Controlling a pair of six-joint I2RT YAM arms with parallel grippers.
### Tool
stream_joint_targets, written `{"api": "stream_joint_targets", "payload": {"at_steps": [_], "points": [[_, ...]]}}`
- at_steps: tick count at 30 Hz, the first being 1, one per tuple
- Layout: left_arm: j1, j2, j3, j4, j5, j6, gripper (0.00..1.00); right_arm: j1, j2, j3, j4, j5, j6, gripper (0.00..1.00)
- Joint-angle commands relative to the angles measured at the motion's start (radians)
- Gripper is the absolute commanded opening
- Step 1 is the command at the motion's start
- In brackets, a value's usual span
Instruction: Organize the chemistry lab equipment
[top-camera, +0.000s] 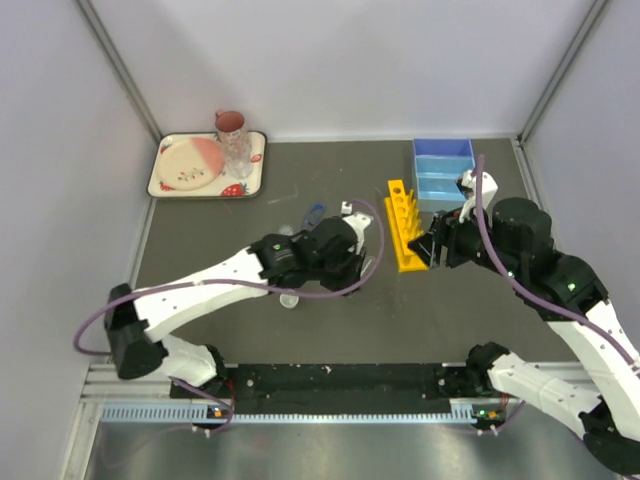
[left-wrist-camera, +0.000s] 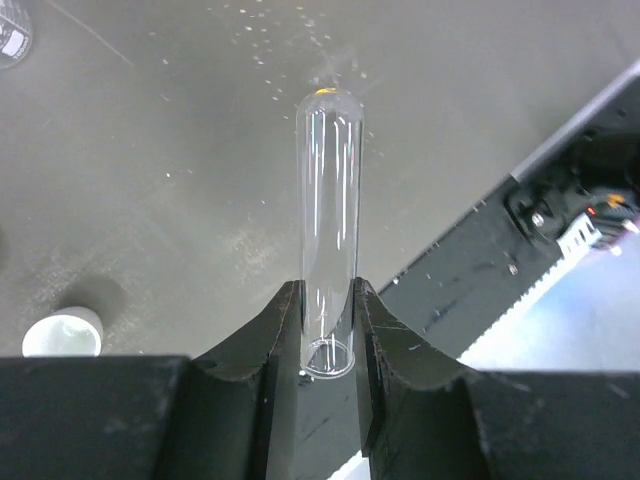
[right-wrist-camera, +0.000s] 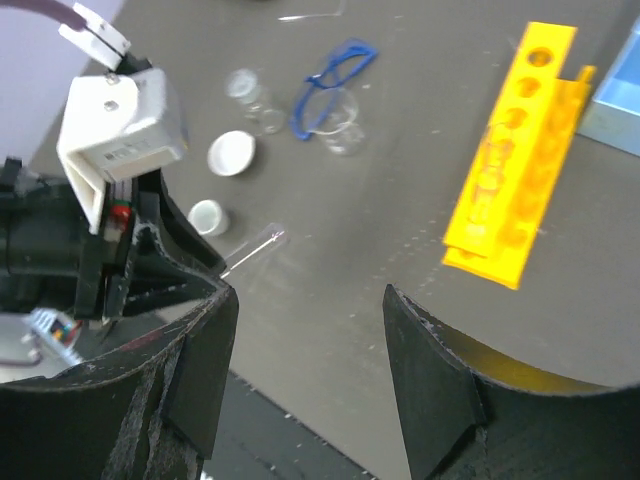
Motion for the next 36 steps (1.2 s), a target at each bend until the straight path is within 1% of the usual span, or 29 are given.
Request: {"api": "stream_joint_targets", "payload": {"at_steps": [1, 2, 7, 11, 14, 22, 30, 36], "points": [[0.002, -0.153, -0.073, 0.099, 0.142, 0.107, 0.00, 0.008, -0.002, 0.073, 0.008, -0.223, 0.032, 0.61], [0.001, -0.204, -0.095, 0.116, 0.163, 0.116, 0.00, 0.008, 0.004, 0.079, 0.017, -0.287, 0.047, 0.61], [0.002, -0.340, -0.174, 0.214, 0.312, 0.142, 0.01, 0.010, 0.029, 0.090, 0.098, -0.481, 0.130, 0.61], [0.002, -0.458, -0.234, 0.312, 0.386, 0.142, 0.02, 0.013, 0.032, 0.075, 0.169, -0.556, 0.193, 0.61], [0.002, -0.501, -0.253, 0.331, 0.440, 0.142, 0.03, 0.021, 0.029, 0.035, 0.245, -0.610, 0.250, 0.61], [0.002, -0.568, -0.282, 0.406, 0.521, 0.129, 0.03, 0.076, 0.026, -0.057, 0.389, -0.624, 0.343, 0.61], [0.002, -0.565, -0.265, 0.417, 0.533, 0.133, 0.03, 0.165, 0.049, -0.060, 0.420, -0.586, 0.354, 0.60], [0.007, -0.564, -0.248, 0.423, 0.523, 0.138, 0.03, 0.194, 0.057, -0.069, 0.437, -0.578, 0.362, 0.58]]}}
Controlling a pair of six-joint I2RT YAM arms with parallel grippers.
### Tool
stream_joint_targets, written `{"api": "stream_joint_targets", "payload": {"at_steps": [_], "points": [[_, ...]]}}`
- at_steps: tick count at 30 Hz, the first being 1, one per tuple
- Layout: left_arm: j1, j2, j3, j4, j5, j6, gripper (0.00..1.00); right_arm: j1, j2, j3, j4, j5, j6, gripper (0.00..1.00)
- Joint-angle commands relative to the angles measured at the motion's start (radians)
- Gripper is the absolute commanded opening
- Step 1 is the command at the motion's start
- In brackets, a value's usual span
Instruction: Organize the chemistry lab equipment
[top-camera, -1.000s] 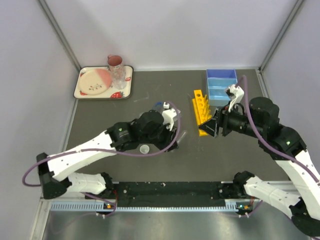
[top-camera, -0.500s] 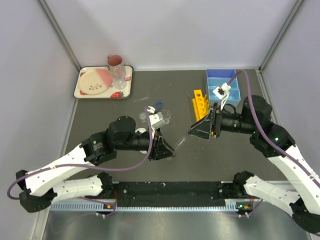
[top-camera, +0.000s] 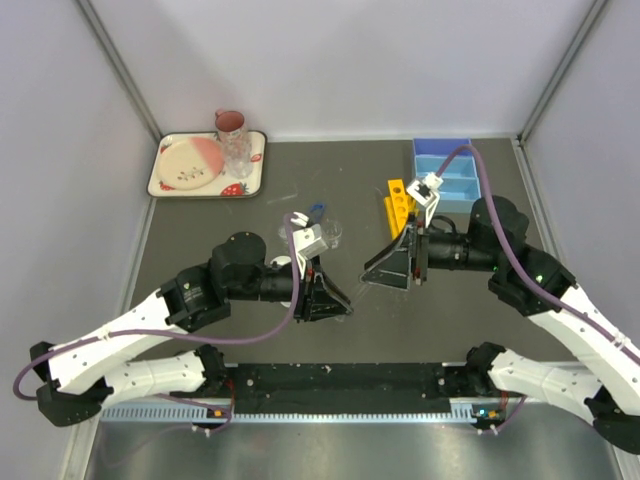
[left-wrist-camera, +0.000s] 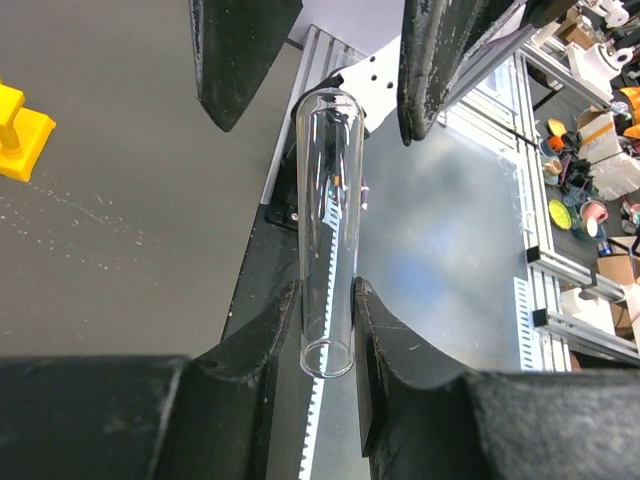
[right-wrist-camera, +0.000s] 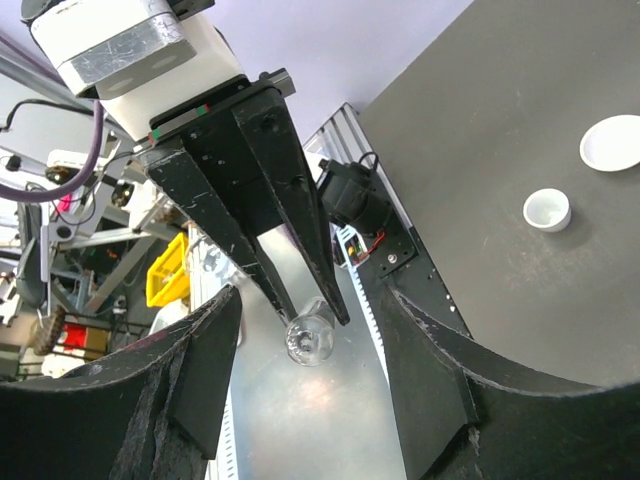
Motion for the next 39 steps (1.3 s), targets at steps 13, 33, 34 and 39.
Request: {"api": "stream_joint_targets", "payload": {"at_steps": [13, 33, 34, 39], "points": [[0.024, -0.008, 0.039, 0.080, 0.025, 0.003, 0.03, 0.056, -0.022, -0.035, 0.076, 0.020, 0.026, 0.50], [0.035, -0.014, 0.041, 0.066, 0.005, 0.003, 0.57, 0.101, 0.018, -0.033, 0.109, 0.041, 0.020, 0.23], [0.035, -0.014, 0.041, 0.065, -0.001, 0.005, 0.63, 0.099, 0.018, -0.033, 0.106, 0.043, 0.020, 0.22], [0.038, -0.017, 0.062, 0.037, -0.030, 0.019, 0.99, 0.101, 0.016, -0.024, 0.078, 0.077, 0.000, 0.20]]}}
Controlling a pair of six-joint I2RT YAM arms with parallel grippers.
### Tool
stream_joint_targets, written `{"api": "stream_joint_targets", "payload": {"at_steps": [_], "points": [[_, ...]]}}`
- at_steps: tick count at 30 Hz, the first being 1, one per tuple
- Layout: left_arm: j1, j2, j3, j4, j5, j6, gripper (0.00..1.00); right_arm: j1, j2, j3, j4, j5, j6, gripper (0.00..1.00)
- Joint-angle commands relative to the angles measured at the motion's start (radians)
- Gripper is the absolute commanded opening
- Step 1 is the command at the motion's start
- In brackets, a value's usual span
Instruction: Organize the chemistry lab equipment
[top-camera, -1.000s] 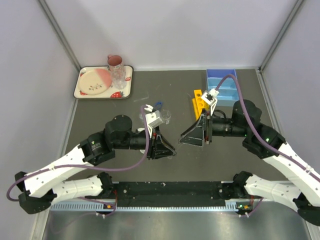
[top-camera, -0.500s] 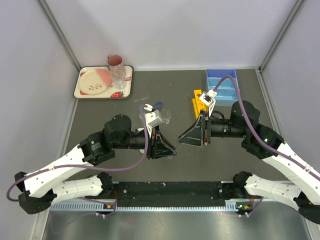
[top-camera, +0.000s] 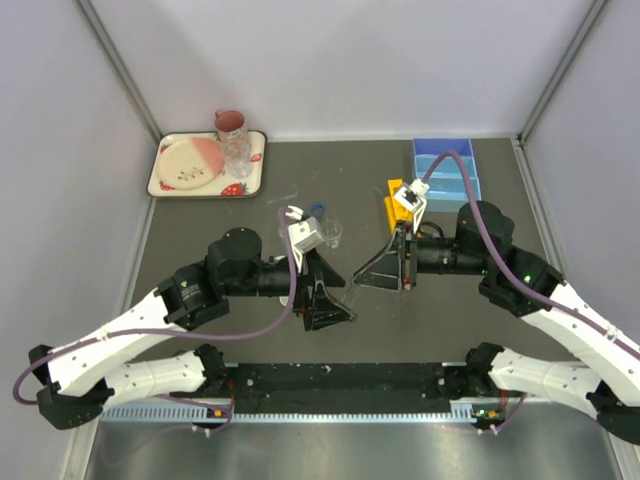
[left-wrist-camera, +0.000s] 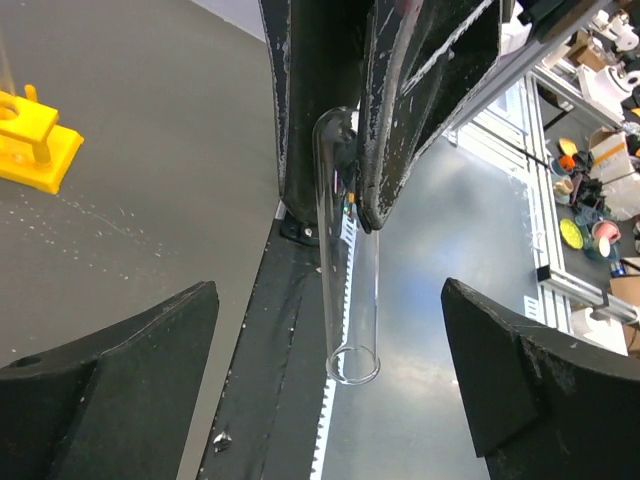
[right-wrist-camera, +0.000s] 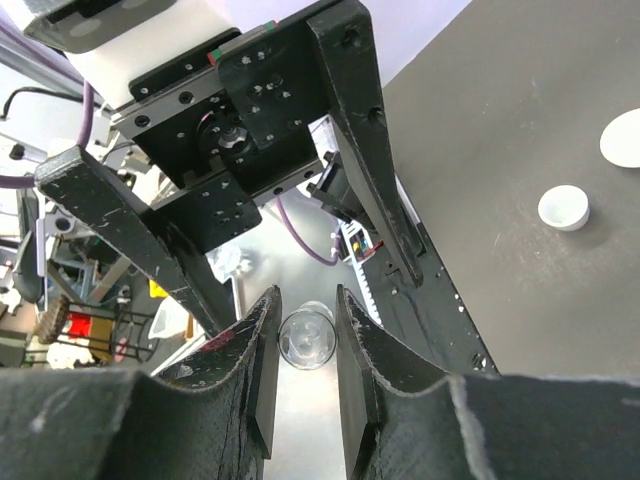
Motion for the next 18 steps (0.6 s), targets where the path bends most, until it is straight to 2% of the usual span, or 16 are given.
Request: {"api": "stream_joint_targets", "payload": {"at_steps": [1, 4, 7, 14, 18], "points": [[0.006, -0.016, 0.062, 0.001, -0.034, 0.025, 0.99, 0.015, -0.004, 0.018, 0.002, 0.038, -0.023, 0.20], [0.007, -0.018, 0.091, -0.045, -0.063, 0.041, 0.99, 0.015, -0.009, 0.040, -0.054, 0.109, -0.055, 0.20], [0.007, -0.019, 0.123, -0.083, -0.112, 0.057, 0.99, 0.015, -0.005, 0.088, -0.128, 0.242, -0.110, 0.20], [0.007, -0.030, 0.148, -0.177, -0.208, 0.084, 0.99, 0.014, 0.021, 0.203, -0.344, 0.760, -0.239, 0.20], [0.007, -0.038, 0.128, -0.177, -0.224, 0.084, 0.99, 0.015, 0.033, 0.231, -0.393, 0.980, -0.273, 0.20]]}}
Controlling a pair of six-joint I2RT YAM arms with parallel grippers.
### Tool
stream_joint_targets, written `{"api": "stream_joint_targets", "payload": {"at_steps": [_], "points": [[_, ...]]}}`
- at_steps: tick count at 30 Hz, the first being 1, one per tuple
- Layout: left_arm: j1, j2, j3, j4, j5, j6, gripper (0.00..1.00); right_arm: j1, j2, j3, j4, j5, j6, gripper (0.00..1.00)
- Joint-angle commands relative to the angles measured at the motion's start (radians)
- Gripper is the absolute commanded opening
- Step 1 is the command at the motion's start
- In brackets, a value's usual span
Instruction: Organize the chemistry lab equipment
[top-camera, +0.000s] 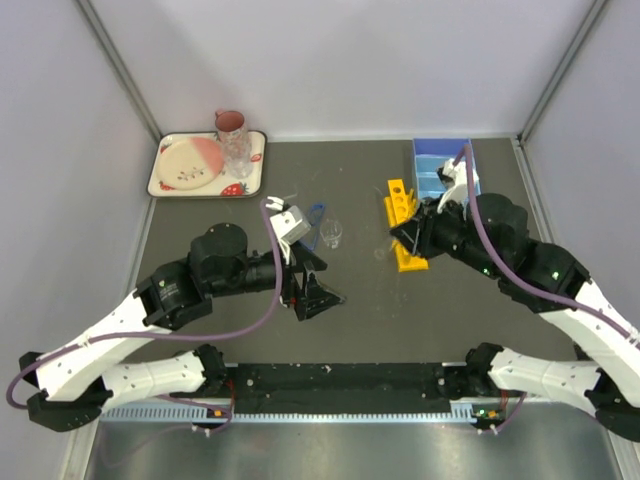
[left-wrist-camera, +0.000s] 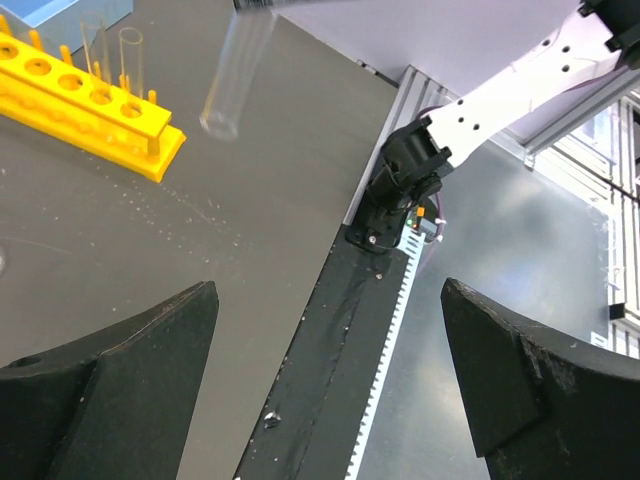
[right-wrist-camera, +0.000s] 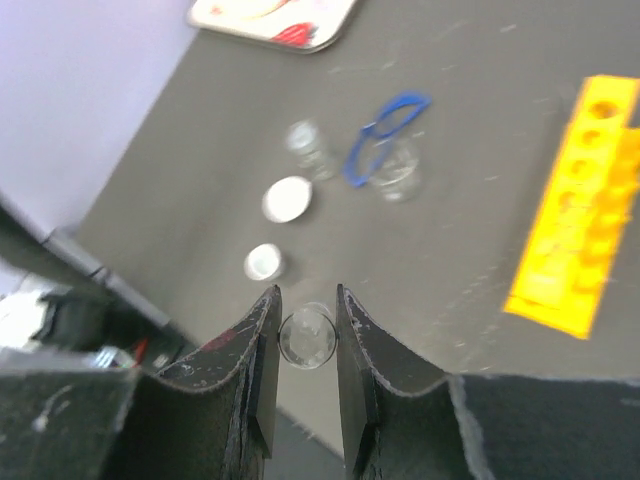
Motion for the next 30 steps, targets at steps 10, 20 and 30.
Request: {"api": "stream_joint_targets", "payload": {"at_steps": [10, 20, 30], "points": [[0.005, -0.009, -0.008, 0.001, -0.044, 0.031, 0.99, -0.157, 0.062, 0.027, -0.136, 0.600, -0.113, 0.20], [0.019, 0.002, -0.025, 0.014, -0.025, 0.038, 0.99, -0.372, 0.093, -0.100, -0.031, 0.489, -0.109, 0.19], [0.033, -0.010, -0.058, 0.024, -0.004, 0.035, 0.99, -0.461, 0.151, -0.235, 0.094, 0.410, -0.087, 0.18]]}}
